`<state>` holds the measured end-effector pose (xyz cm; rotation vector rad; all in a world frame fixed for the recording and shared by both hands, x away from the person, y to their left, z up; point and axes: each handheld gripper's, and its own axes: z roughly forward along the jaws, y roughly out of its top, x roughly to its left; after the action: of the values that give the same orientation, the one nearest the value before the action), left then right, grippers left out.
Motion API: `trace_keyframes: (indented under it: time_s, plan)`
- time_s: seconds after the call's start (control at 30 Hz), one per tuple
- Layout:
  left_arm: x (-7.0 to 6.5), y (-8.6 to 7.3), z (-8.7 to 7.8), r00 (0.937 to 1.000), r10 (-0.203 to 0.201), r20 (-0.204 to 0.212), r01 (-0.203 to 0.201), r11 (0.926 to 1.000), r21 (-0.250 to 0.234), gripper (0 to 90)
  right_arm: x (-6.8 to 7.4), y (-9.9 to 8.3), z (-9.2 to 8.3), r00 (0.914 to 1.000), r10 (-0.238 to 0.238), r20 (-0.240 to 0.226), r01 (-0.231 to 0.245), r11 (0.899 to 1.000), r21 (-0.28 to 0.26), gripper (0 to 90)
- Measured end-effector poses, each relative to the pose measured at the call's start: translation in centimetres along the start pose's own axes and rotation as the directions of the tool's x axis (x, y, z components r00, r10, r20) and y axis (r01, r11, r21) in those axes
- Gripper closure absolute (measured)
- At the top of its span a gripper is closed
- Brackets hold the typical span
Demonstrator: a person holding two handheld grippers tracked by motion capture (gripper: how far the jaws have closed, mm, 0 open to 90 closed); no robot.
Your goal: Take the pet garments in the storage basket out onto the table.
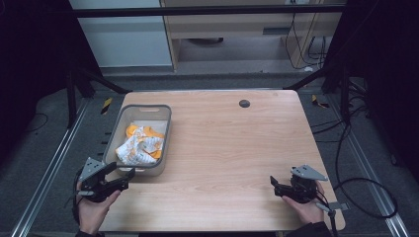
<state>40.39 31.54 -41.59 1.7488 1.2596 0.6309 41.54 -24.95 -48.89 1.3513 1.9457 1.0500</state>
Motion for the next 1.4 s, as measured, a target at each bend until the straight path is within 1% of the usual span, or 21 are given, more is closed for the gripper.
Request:
trace_keyframes:
  time_s: [0.13, 0.3, 0.43, 0.53, 0.57, 0.6, 0.67, 0.73, 0.77, 0.8, 0.97, 1.0, 1.03, 1.13, 1.2, 1.3, 1.4]
  plan:
    - [0.3, 0.6, -0.3, 1.0000, -0.003, -0.003, 0.003, 0.9999, -0.014, 23.6, 0.0, 0.0, 0.0, 1.0000, 0.001, -0.003, -0.001, 1.000, -0.002, 12.4]
    - [0.2, 1.3, -0.4, 1.0000, -0.007, 0.003, 0.007, 0.9994, -0.035, 22.9, 0.0, 0.0, 0.0, 1.0000, 0.006, -0.005, -0.006, 1.000, -0.011, 12.4]
    - [0.1, 1.8, -0.4, 1.0000, -0.005, 0.005, 0.005, 0.9991, -0.042, 22.6, 0.0, 0.0, 0.0, 0.9998, 0.016, -0.008, -0.016, 1.000, -0.006, 12.4]
    - [0.2, 2.6, -0.3, 1.0000, 0.002, 0.007, -0.002, 0.9987, -0.050, 22.4, 0.0, 0.0, 0.0, 1.0000, 0.003, -0.003, -0.003, 1.000, -0.011, 12.4]
    - [0.2, 2.6, -0.3, 1.0000, 0.002, 0.007, -0.002, 0.9987, -0.050, 22.2, 0.0, 0.0, 0.0, 1.0000, 0.003, -0.003, -0.003, 1.000, -0.011, 12.4]
    - [0.2, 2.8, -0.3, 1.0000, 0.003, 0.007, -0.003, 0.9987, -0.050, 22.1, 0.0, 0.0, 0.0, 0.9998, 0.013, -0.011, -0.014, 1.000, -0.007, 12.4]
    - [0.2, 3.1, -0.1, 1.0000, 0.004, 0.008, -0.004, 0.9987, -0.052, 21.9, 0.0, 0.0, 0.0, 0.9999, 0.011, -0.013, -0.011, 1.000, -0.007, 12.4]
    - [0.4, 3.4, 0.0, 1.0000, 0.002, 0.009, -0.002, 0.9990, -0.045, 21.7, 0.0, 0.0, 0.1, 1.0000, 0.000, -0.009, 0.000, 1.000, -0.011, 12.4]
    - [0.4, 3.4, 0.0, 1.0000, 0.002, 0.009, -0.002, 0.9990, -0.045, 21.5, 0.0, 0.0, 0.1, 1.0000, 0.000, -0.009, 0.000, 1.000, -0.011, 12.4]
    - [0.4, 3.6, 0.2, 0.9999, 0.005, 0.011, -0.004, 0.9990, -0.045, 21.5, 0.0, 0.0, 0.0, 0.9998, 0.011, -0.014, -0.011, 1.000, -0.007, 12.4]
    - [0.6, 4.2, 0.5, 0.9999, 0.002, 0.015, -0.002, 0.9990, -0.045, 21.4, 0.0, 0.0, 0.0, 0.9998, 0.011, -0.014, -0.011, 1.000, -0.006, 12.4]
    - [0.6, 4.6, 0.6, 0.9999, 0.007, 0.012, -0.007, 0.9991, -0.042, 21.4, 0.0, 0.0, 0.0, 0.9997, 0.017, -0.017, -0.017, 1.000, -0.004, 12.5]
    - [0.6, 4.6, 0.6, 0.9999, 0.007, 0.012, -0.007, 0.9991, -0.042, 21.4, 0.0, 0.0, 0.0, 0.9997, 0.017, -0.017, -0.017, 1.000, -0.004, 12.5]
    - [0.6, 5.2, 0.9, 0.9998, 0.020, 0.008, -0.019, 0.9993, -0.031, 21.2, 0.0, 0.0, 0.1, 0.9998, 0.010, -0.016, -0.010, 1.000, -0.007, 12.6]
    - [0.8, 5.7, 1.1, 0.9997, 0.023, 0.002, -0.023, 0.9995, -0.023, 21.2, 0.0, 0.0, 0.1, 0.9998, 0.009, -0.017, -0.009, 1.000, -0.007, 12.7]
    - [0.9, 6.0, 1.2, 0.9998, 0.020, -0.001, -0.020, 0.9995, -0.023, 21.2, -0.1, 0.0, 0.1, 0.9999, 0.008, -0.015, -0.008, 1.000, -0.007, 12.7]
    - [1.0, 6.3, 1.5, 0.9997, 0.024, -0.006, -0.024, 0.9997, -0.007, 21.2, -0.1, 0.0, 0.1, 0.9999, 0.007, -0.015, -0.007, 1.000, -0.002, 12.7]
